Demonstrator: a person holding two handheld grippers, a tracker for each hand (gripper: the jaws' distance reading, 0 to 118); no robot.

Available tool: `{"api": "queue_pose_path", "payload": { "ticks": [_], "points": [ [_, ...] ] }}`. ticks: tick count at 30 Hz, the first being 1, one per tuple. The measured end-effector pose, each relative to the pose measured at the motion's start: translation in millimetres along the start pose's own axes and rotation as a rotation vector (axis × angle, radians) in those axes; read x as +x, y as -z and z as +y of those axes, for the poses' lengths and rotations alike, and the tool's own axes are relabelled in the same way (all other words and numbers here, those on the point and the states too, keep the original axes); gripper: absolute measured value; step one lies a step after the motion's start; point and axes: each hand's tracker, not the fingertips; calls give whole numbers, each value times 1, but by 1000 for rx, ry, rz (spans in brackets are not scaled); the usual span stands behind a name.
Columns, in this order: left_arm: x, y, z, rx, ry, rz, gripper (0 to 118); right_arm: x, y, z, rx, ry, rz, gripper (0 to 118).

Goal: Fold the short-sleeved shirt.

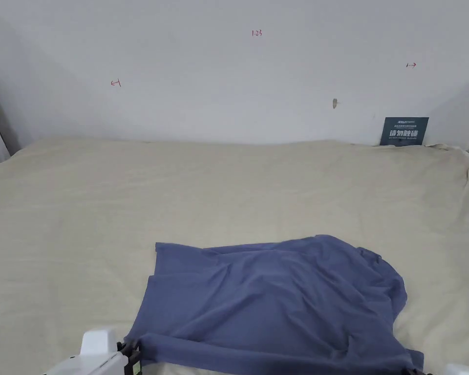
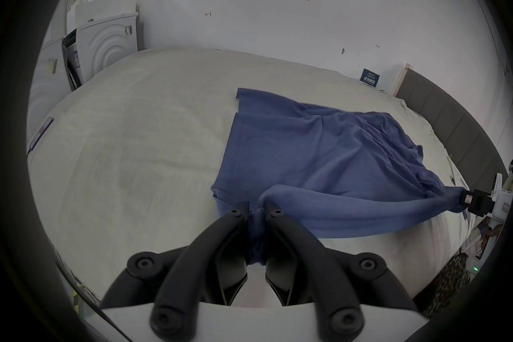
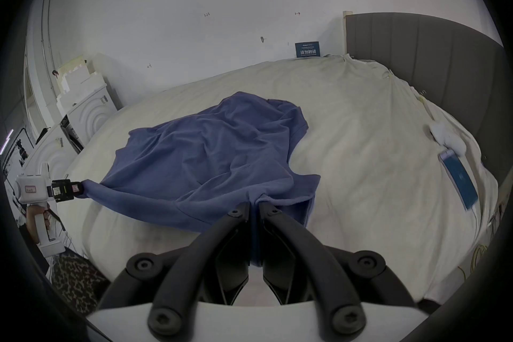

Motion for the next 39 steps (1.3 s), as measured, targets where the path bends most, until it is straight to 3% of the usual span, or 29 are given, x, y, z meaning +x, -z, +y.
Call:
{"api": "queue_pose_path", "payload": {
  "ticks": [13, 25, 28, 29, 31, 32, 34, 35, 39],
  "points": [
    [-18, -55, -60, -28, 34, 9, 7, -10, -63, -55, -43, 10, 5, 4],
    [-14, -22, -85, -133, 71, 60, 7, -1, -5, -81, -272, 60, -101, 4],
    [-12, -25, -81, -133, 27, 70, 13, -3, -4, -80, -270, 66, -106, 4],
    [-12, -26, -79, -142, 15, 77, 22, -5, -6, -77, -271, 65, -108, 6],
    [-11, -31, -74, -173, -24, 77, 48, -8, -12, -70, -283, 59, -108, 22],
    [-9, -36, -70, -172, -45, 81, 73, -10, -18, -65, -273, 54, -112, 50],
    [-6, -51, -63, -117, -72, 70, 97, -12, -29, -52, -225, 46, -117, 89],
    [-3, -60, -57, -73, -78, 53, 103, -14, -36, -42, -182, 43, -111, 96],
    [8, -91, -22, 113, -101, 31, 103, -22, -65, 2, -26, 16, -98, 96]
  ]
}}
